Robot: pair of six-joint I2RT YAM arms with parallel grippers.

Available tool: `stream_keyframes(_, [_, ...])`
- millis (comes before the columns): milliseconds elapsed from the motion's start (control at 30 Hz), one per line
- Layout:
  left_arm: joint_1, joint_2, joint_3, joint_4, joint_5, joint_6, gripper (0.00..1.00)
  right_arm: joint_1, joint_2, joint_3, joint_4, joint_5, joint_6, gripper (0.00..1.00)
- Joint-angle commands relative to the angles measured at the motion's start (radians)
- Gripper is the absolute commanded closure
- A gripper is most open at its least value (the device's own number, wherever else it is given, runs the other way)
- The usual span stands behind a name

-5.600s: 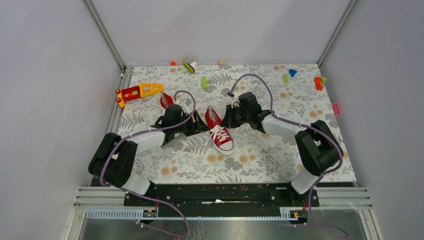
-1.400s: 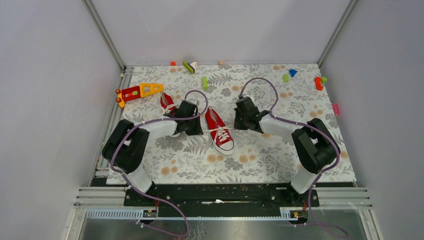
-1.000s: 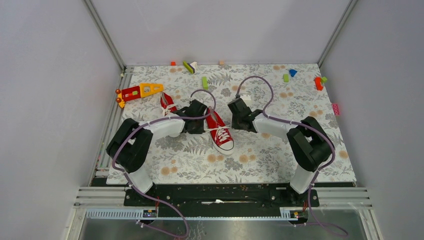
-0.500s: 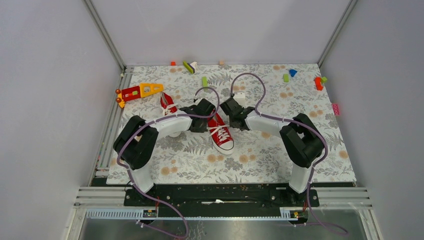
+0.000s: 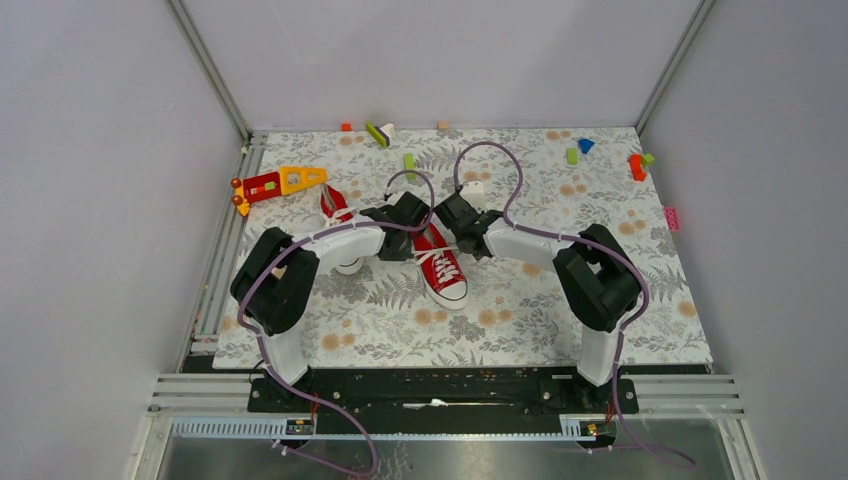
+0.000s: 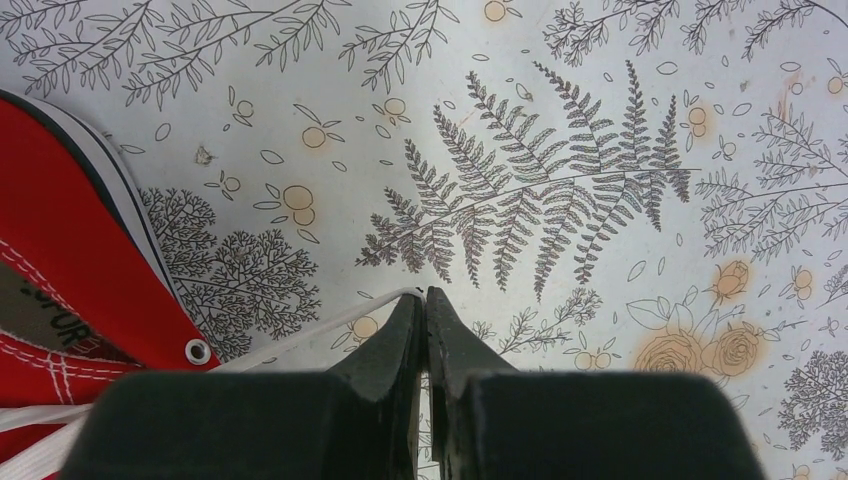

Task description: Tie the shoes

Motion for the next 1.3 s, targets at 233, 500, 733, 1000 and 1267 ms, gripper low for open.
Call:
stream_keyframes(233, [-0.037,0.042,0.025,-0.201,-0.234,0.072,1.00,0.028,0.049,0.051,-0.111,0.352,-0.079,1.00])
stream_keyframes(500, [-0.040,0.015,0.019,-0.179,-0.229,0.071,1.00,0.029,0.025,0.054,-0.110,0.266,-0.086,1.00])
stream_keyframes(733, [-0.008,-0.178,-0.048,-0.010,-0.050,0.099,0.53,0.024,-0.136,-0.030,0.050,-0.099,-0.166,0.64])
stream_keyframes(1000, [0.033,-0.457,-0.127,0.148,0.130,0.114,0.13,-0.053,-0.342,-0.135,0.192,-0.446,-0.117,0.07])
stream_keyframes(1267, [0.177,-0.721,-0.369,0.400,0.198,0.064,0.04,-0.186,-0.580,-0.338,0.417,-0.536,-0.016,0.00])
